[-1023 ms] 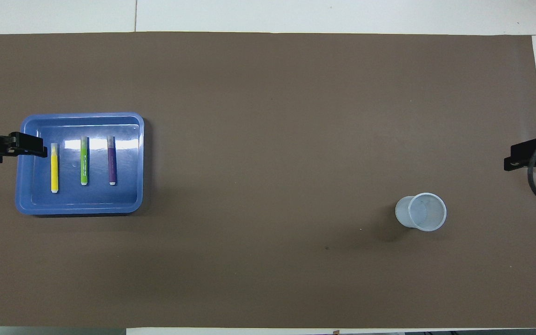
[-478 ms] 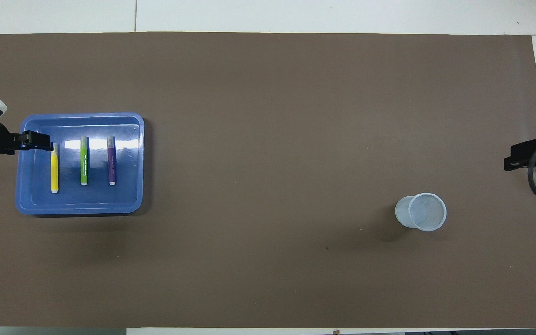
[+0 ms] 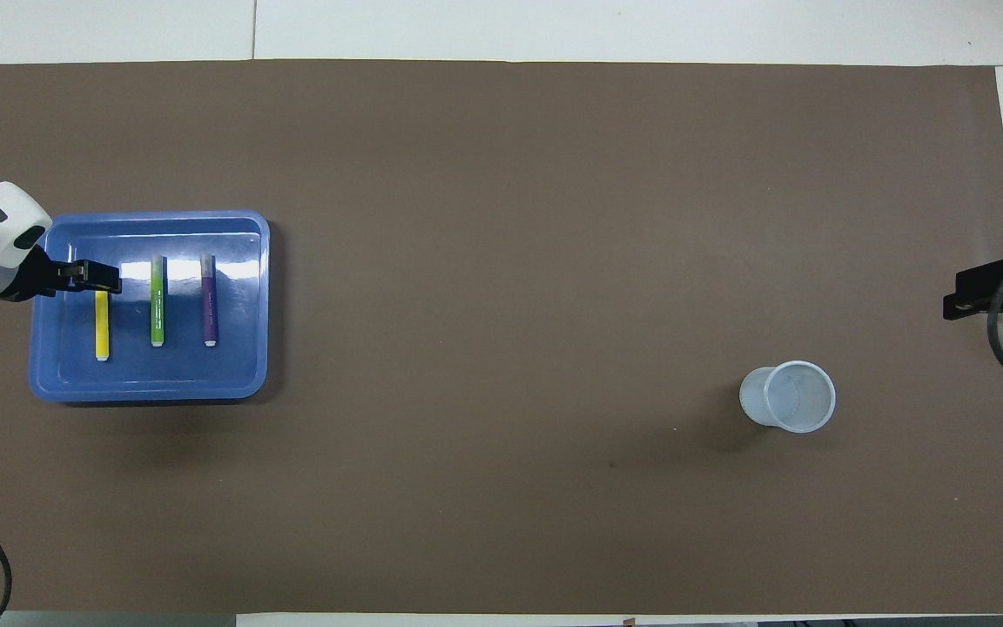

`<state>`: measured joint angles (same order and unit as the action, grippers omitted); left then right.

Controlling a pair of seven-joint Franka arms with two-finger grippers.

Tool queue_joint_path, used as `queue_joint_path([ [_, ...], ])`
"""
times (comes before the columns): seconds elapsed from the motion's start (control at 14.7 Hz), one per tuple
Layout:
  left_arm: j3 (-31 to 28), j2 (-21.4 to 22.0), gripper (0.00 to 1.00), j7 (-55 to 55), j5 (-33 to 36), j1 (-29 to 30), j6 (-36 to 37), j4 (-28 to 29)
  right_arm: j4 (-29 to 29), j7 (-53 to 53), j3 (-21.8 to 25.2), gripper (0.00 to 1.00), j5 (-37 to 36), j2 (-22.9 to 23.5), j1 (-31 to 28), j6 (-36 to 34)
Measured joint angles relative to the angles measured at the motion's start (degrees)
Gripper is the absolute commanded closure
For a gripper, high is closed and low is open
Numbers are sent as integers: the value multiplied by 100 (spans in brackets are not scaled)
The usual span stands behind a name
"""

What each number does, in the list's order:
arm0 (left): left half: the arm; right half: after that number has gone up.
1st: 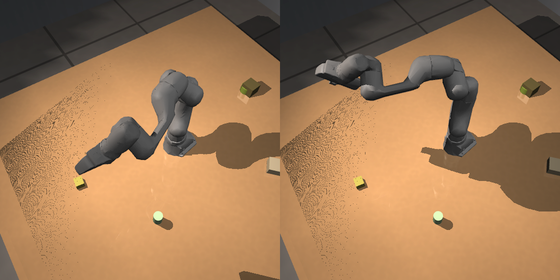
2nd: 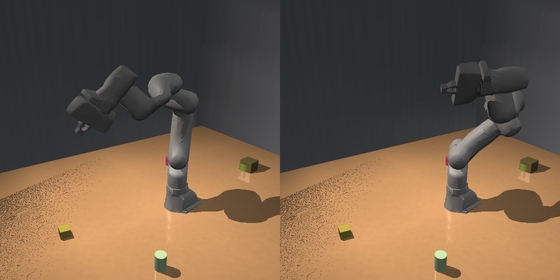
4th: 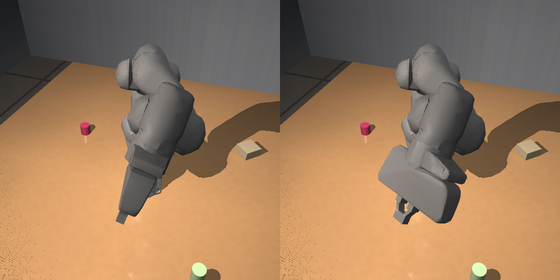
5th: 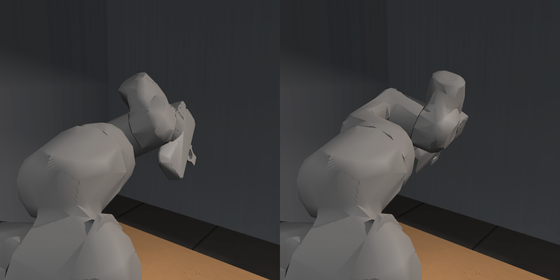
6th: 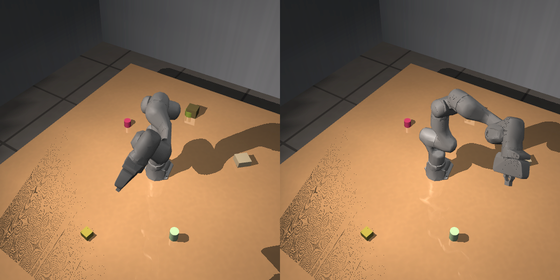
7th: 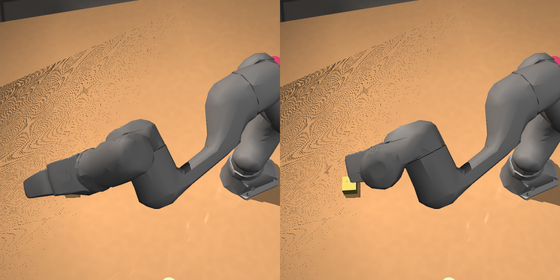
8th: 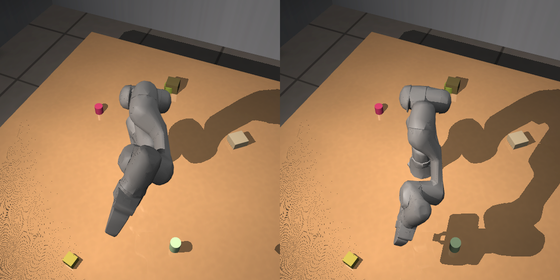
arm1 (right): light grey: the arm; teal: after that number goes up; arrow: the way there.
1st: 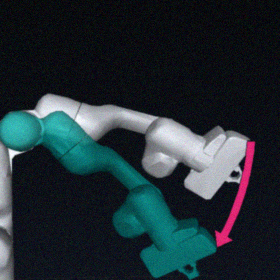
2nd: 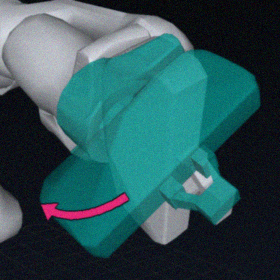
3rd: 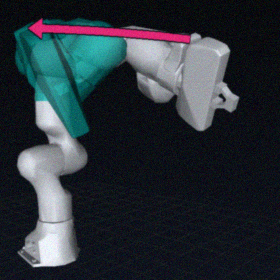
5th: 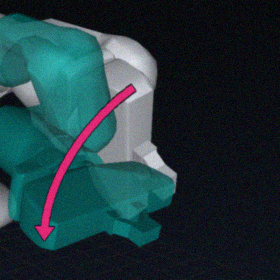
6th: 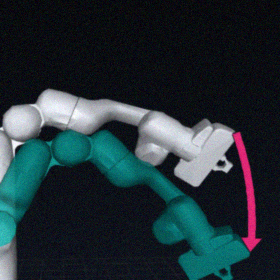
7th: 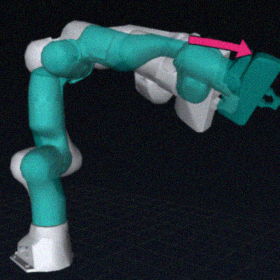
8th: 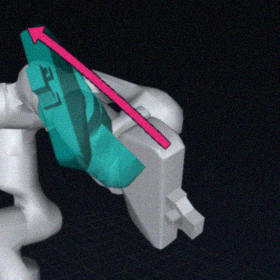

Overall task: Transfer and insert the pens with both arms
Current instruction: 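Reach the left gripper down to the yellow pen in the tray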

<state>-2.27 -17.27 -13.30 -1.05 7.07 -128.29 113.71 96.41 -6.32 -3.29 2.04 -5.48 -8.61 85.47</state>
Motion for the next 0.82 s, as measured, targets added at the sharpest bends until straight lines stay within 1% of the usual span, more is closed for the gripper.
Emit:
queue_joint_path([
  [0.27,-6,-91,19,-7,0,4,26,1,0,0,0,0,0,0,0,0],
  [0.41,-10,-98,28,-7,0,7,53,2,0,0,0,0,0,0,0,0],
  [0.68,-17,-106,48,-8,0,13,77,3,0,0,0,0,0,0,0,0],
  [0.82,-17,-105,62,-9,0,13,77,2,0,0,0,0,0,0,0,0],
])
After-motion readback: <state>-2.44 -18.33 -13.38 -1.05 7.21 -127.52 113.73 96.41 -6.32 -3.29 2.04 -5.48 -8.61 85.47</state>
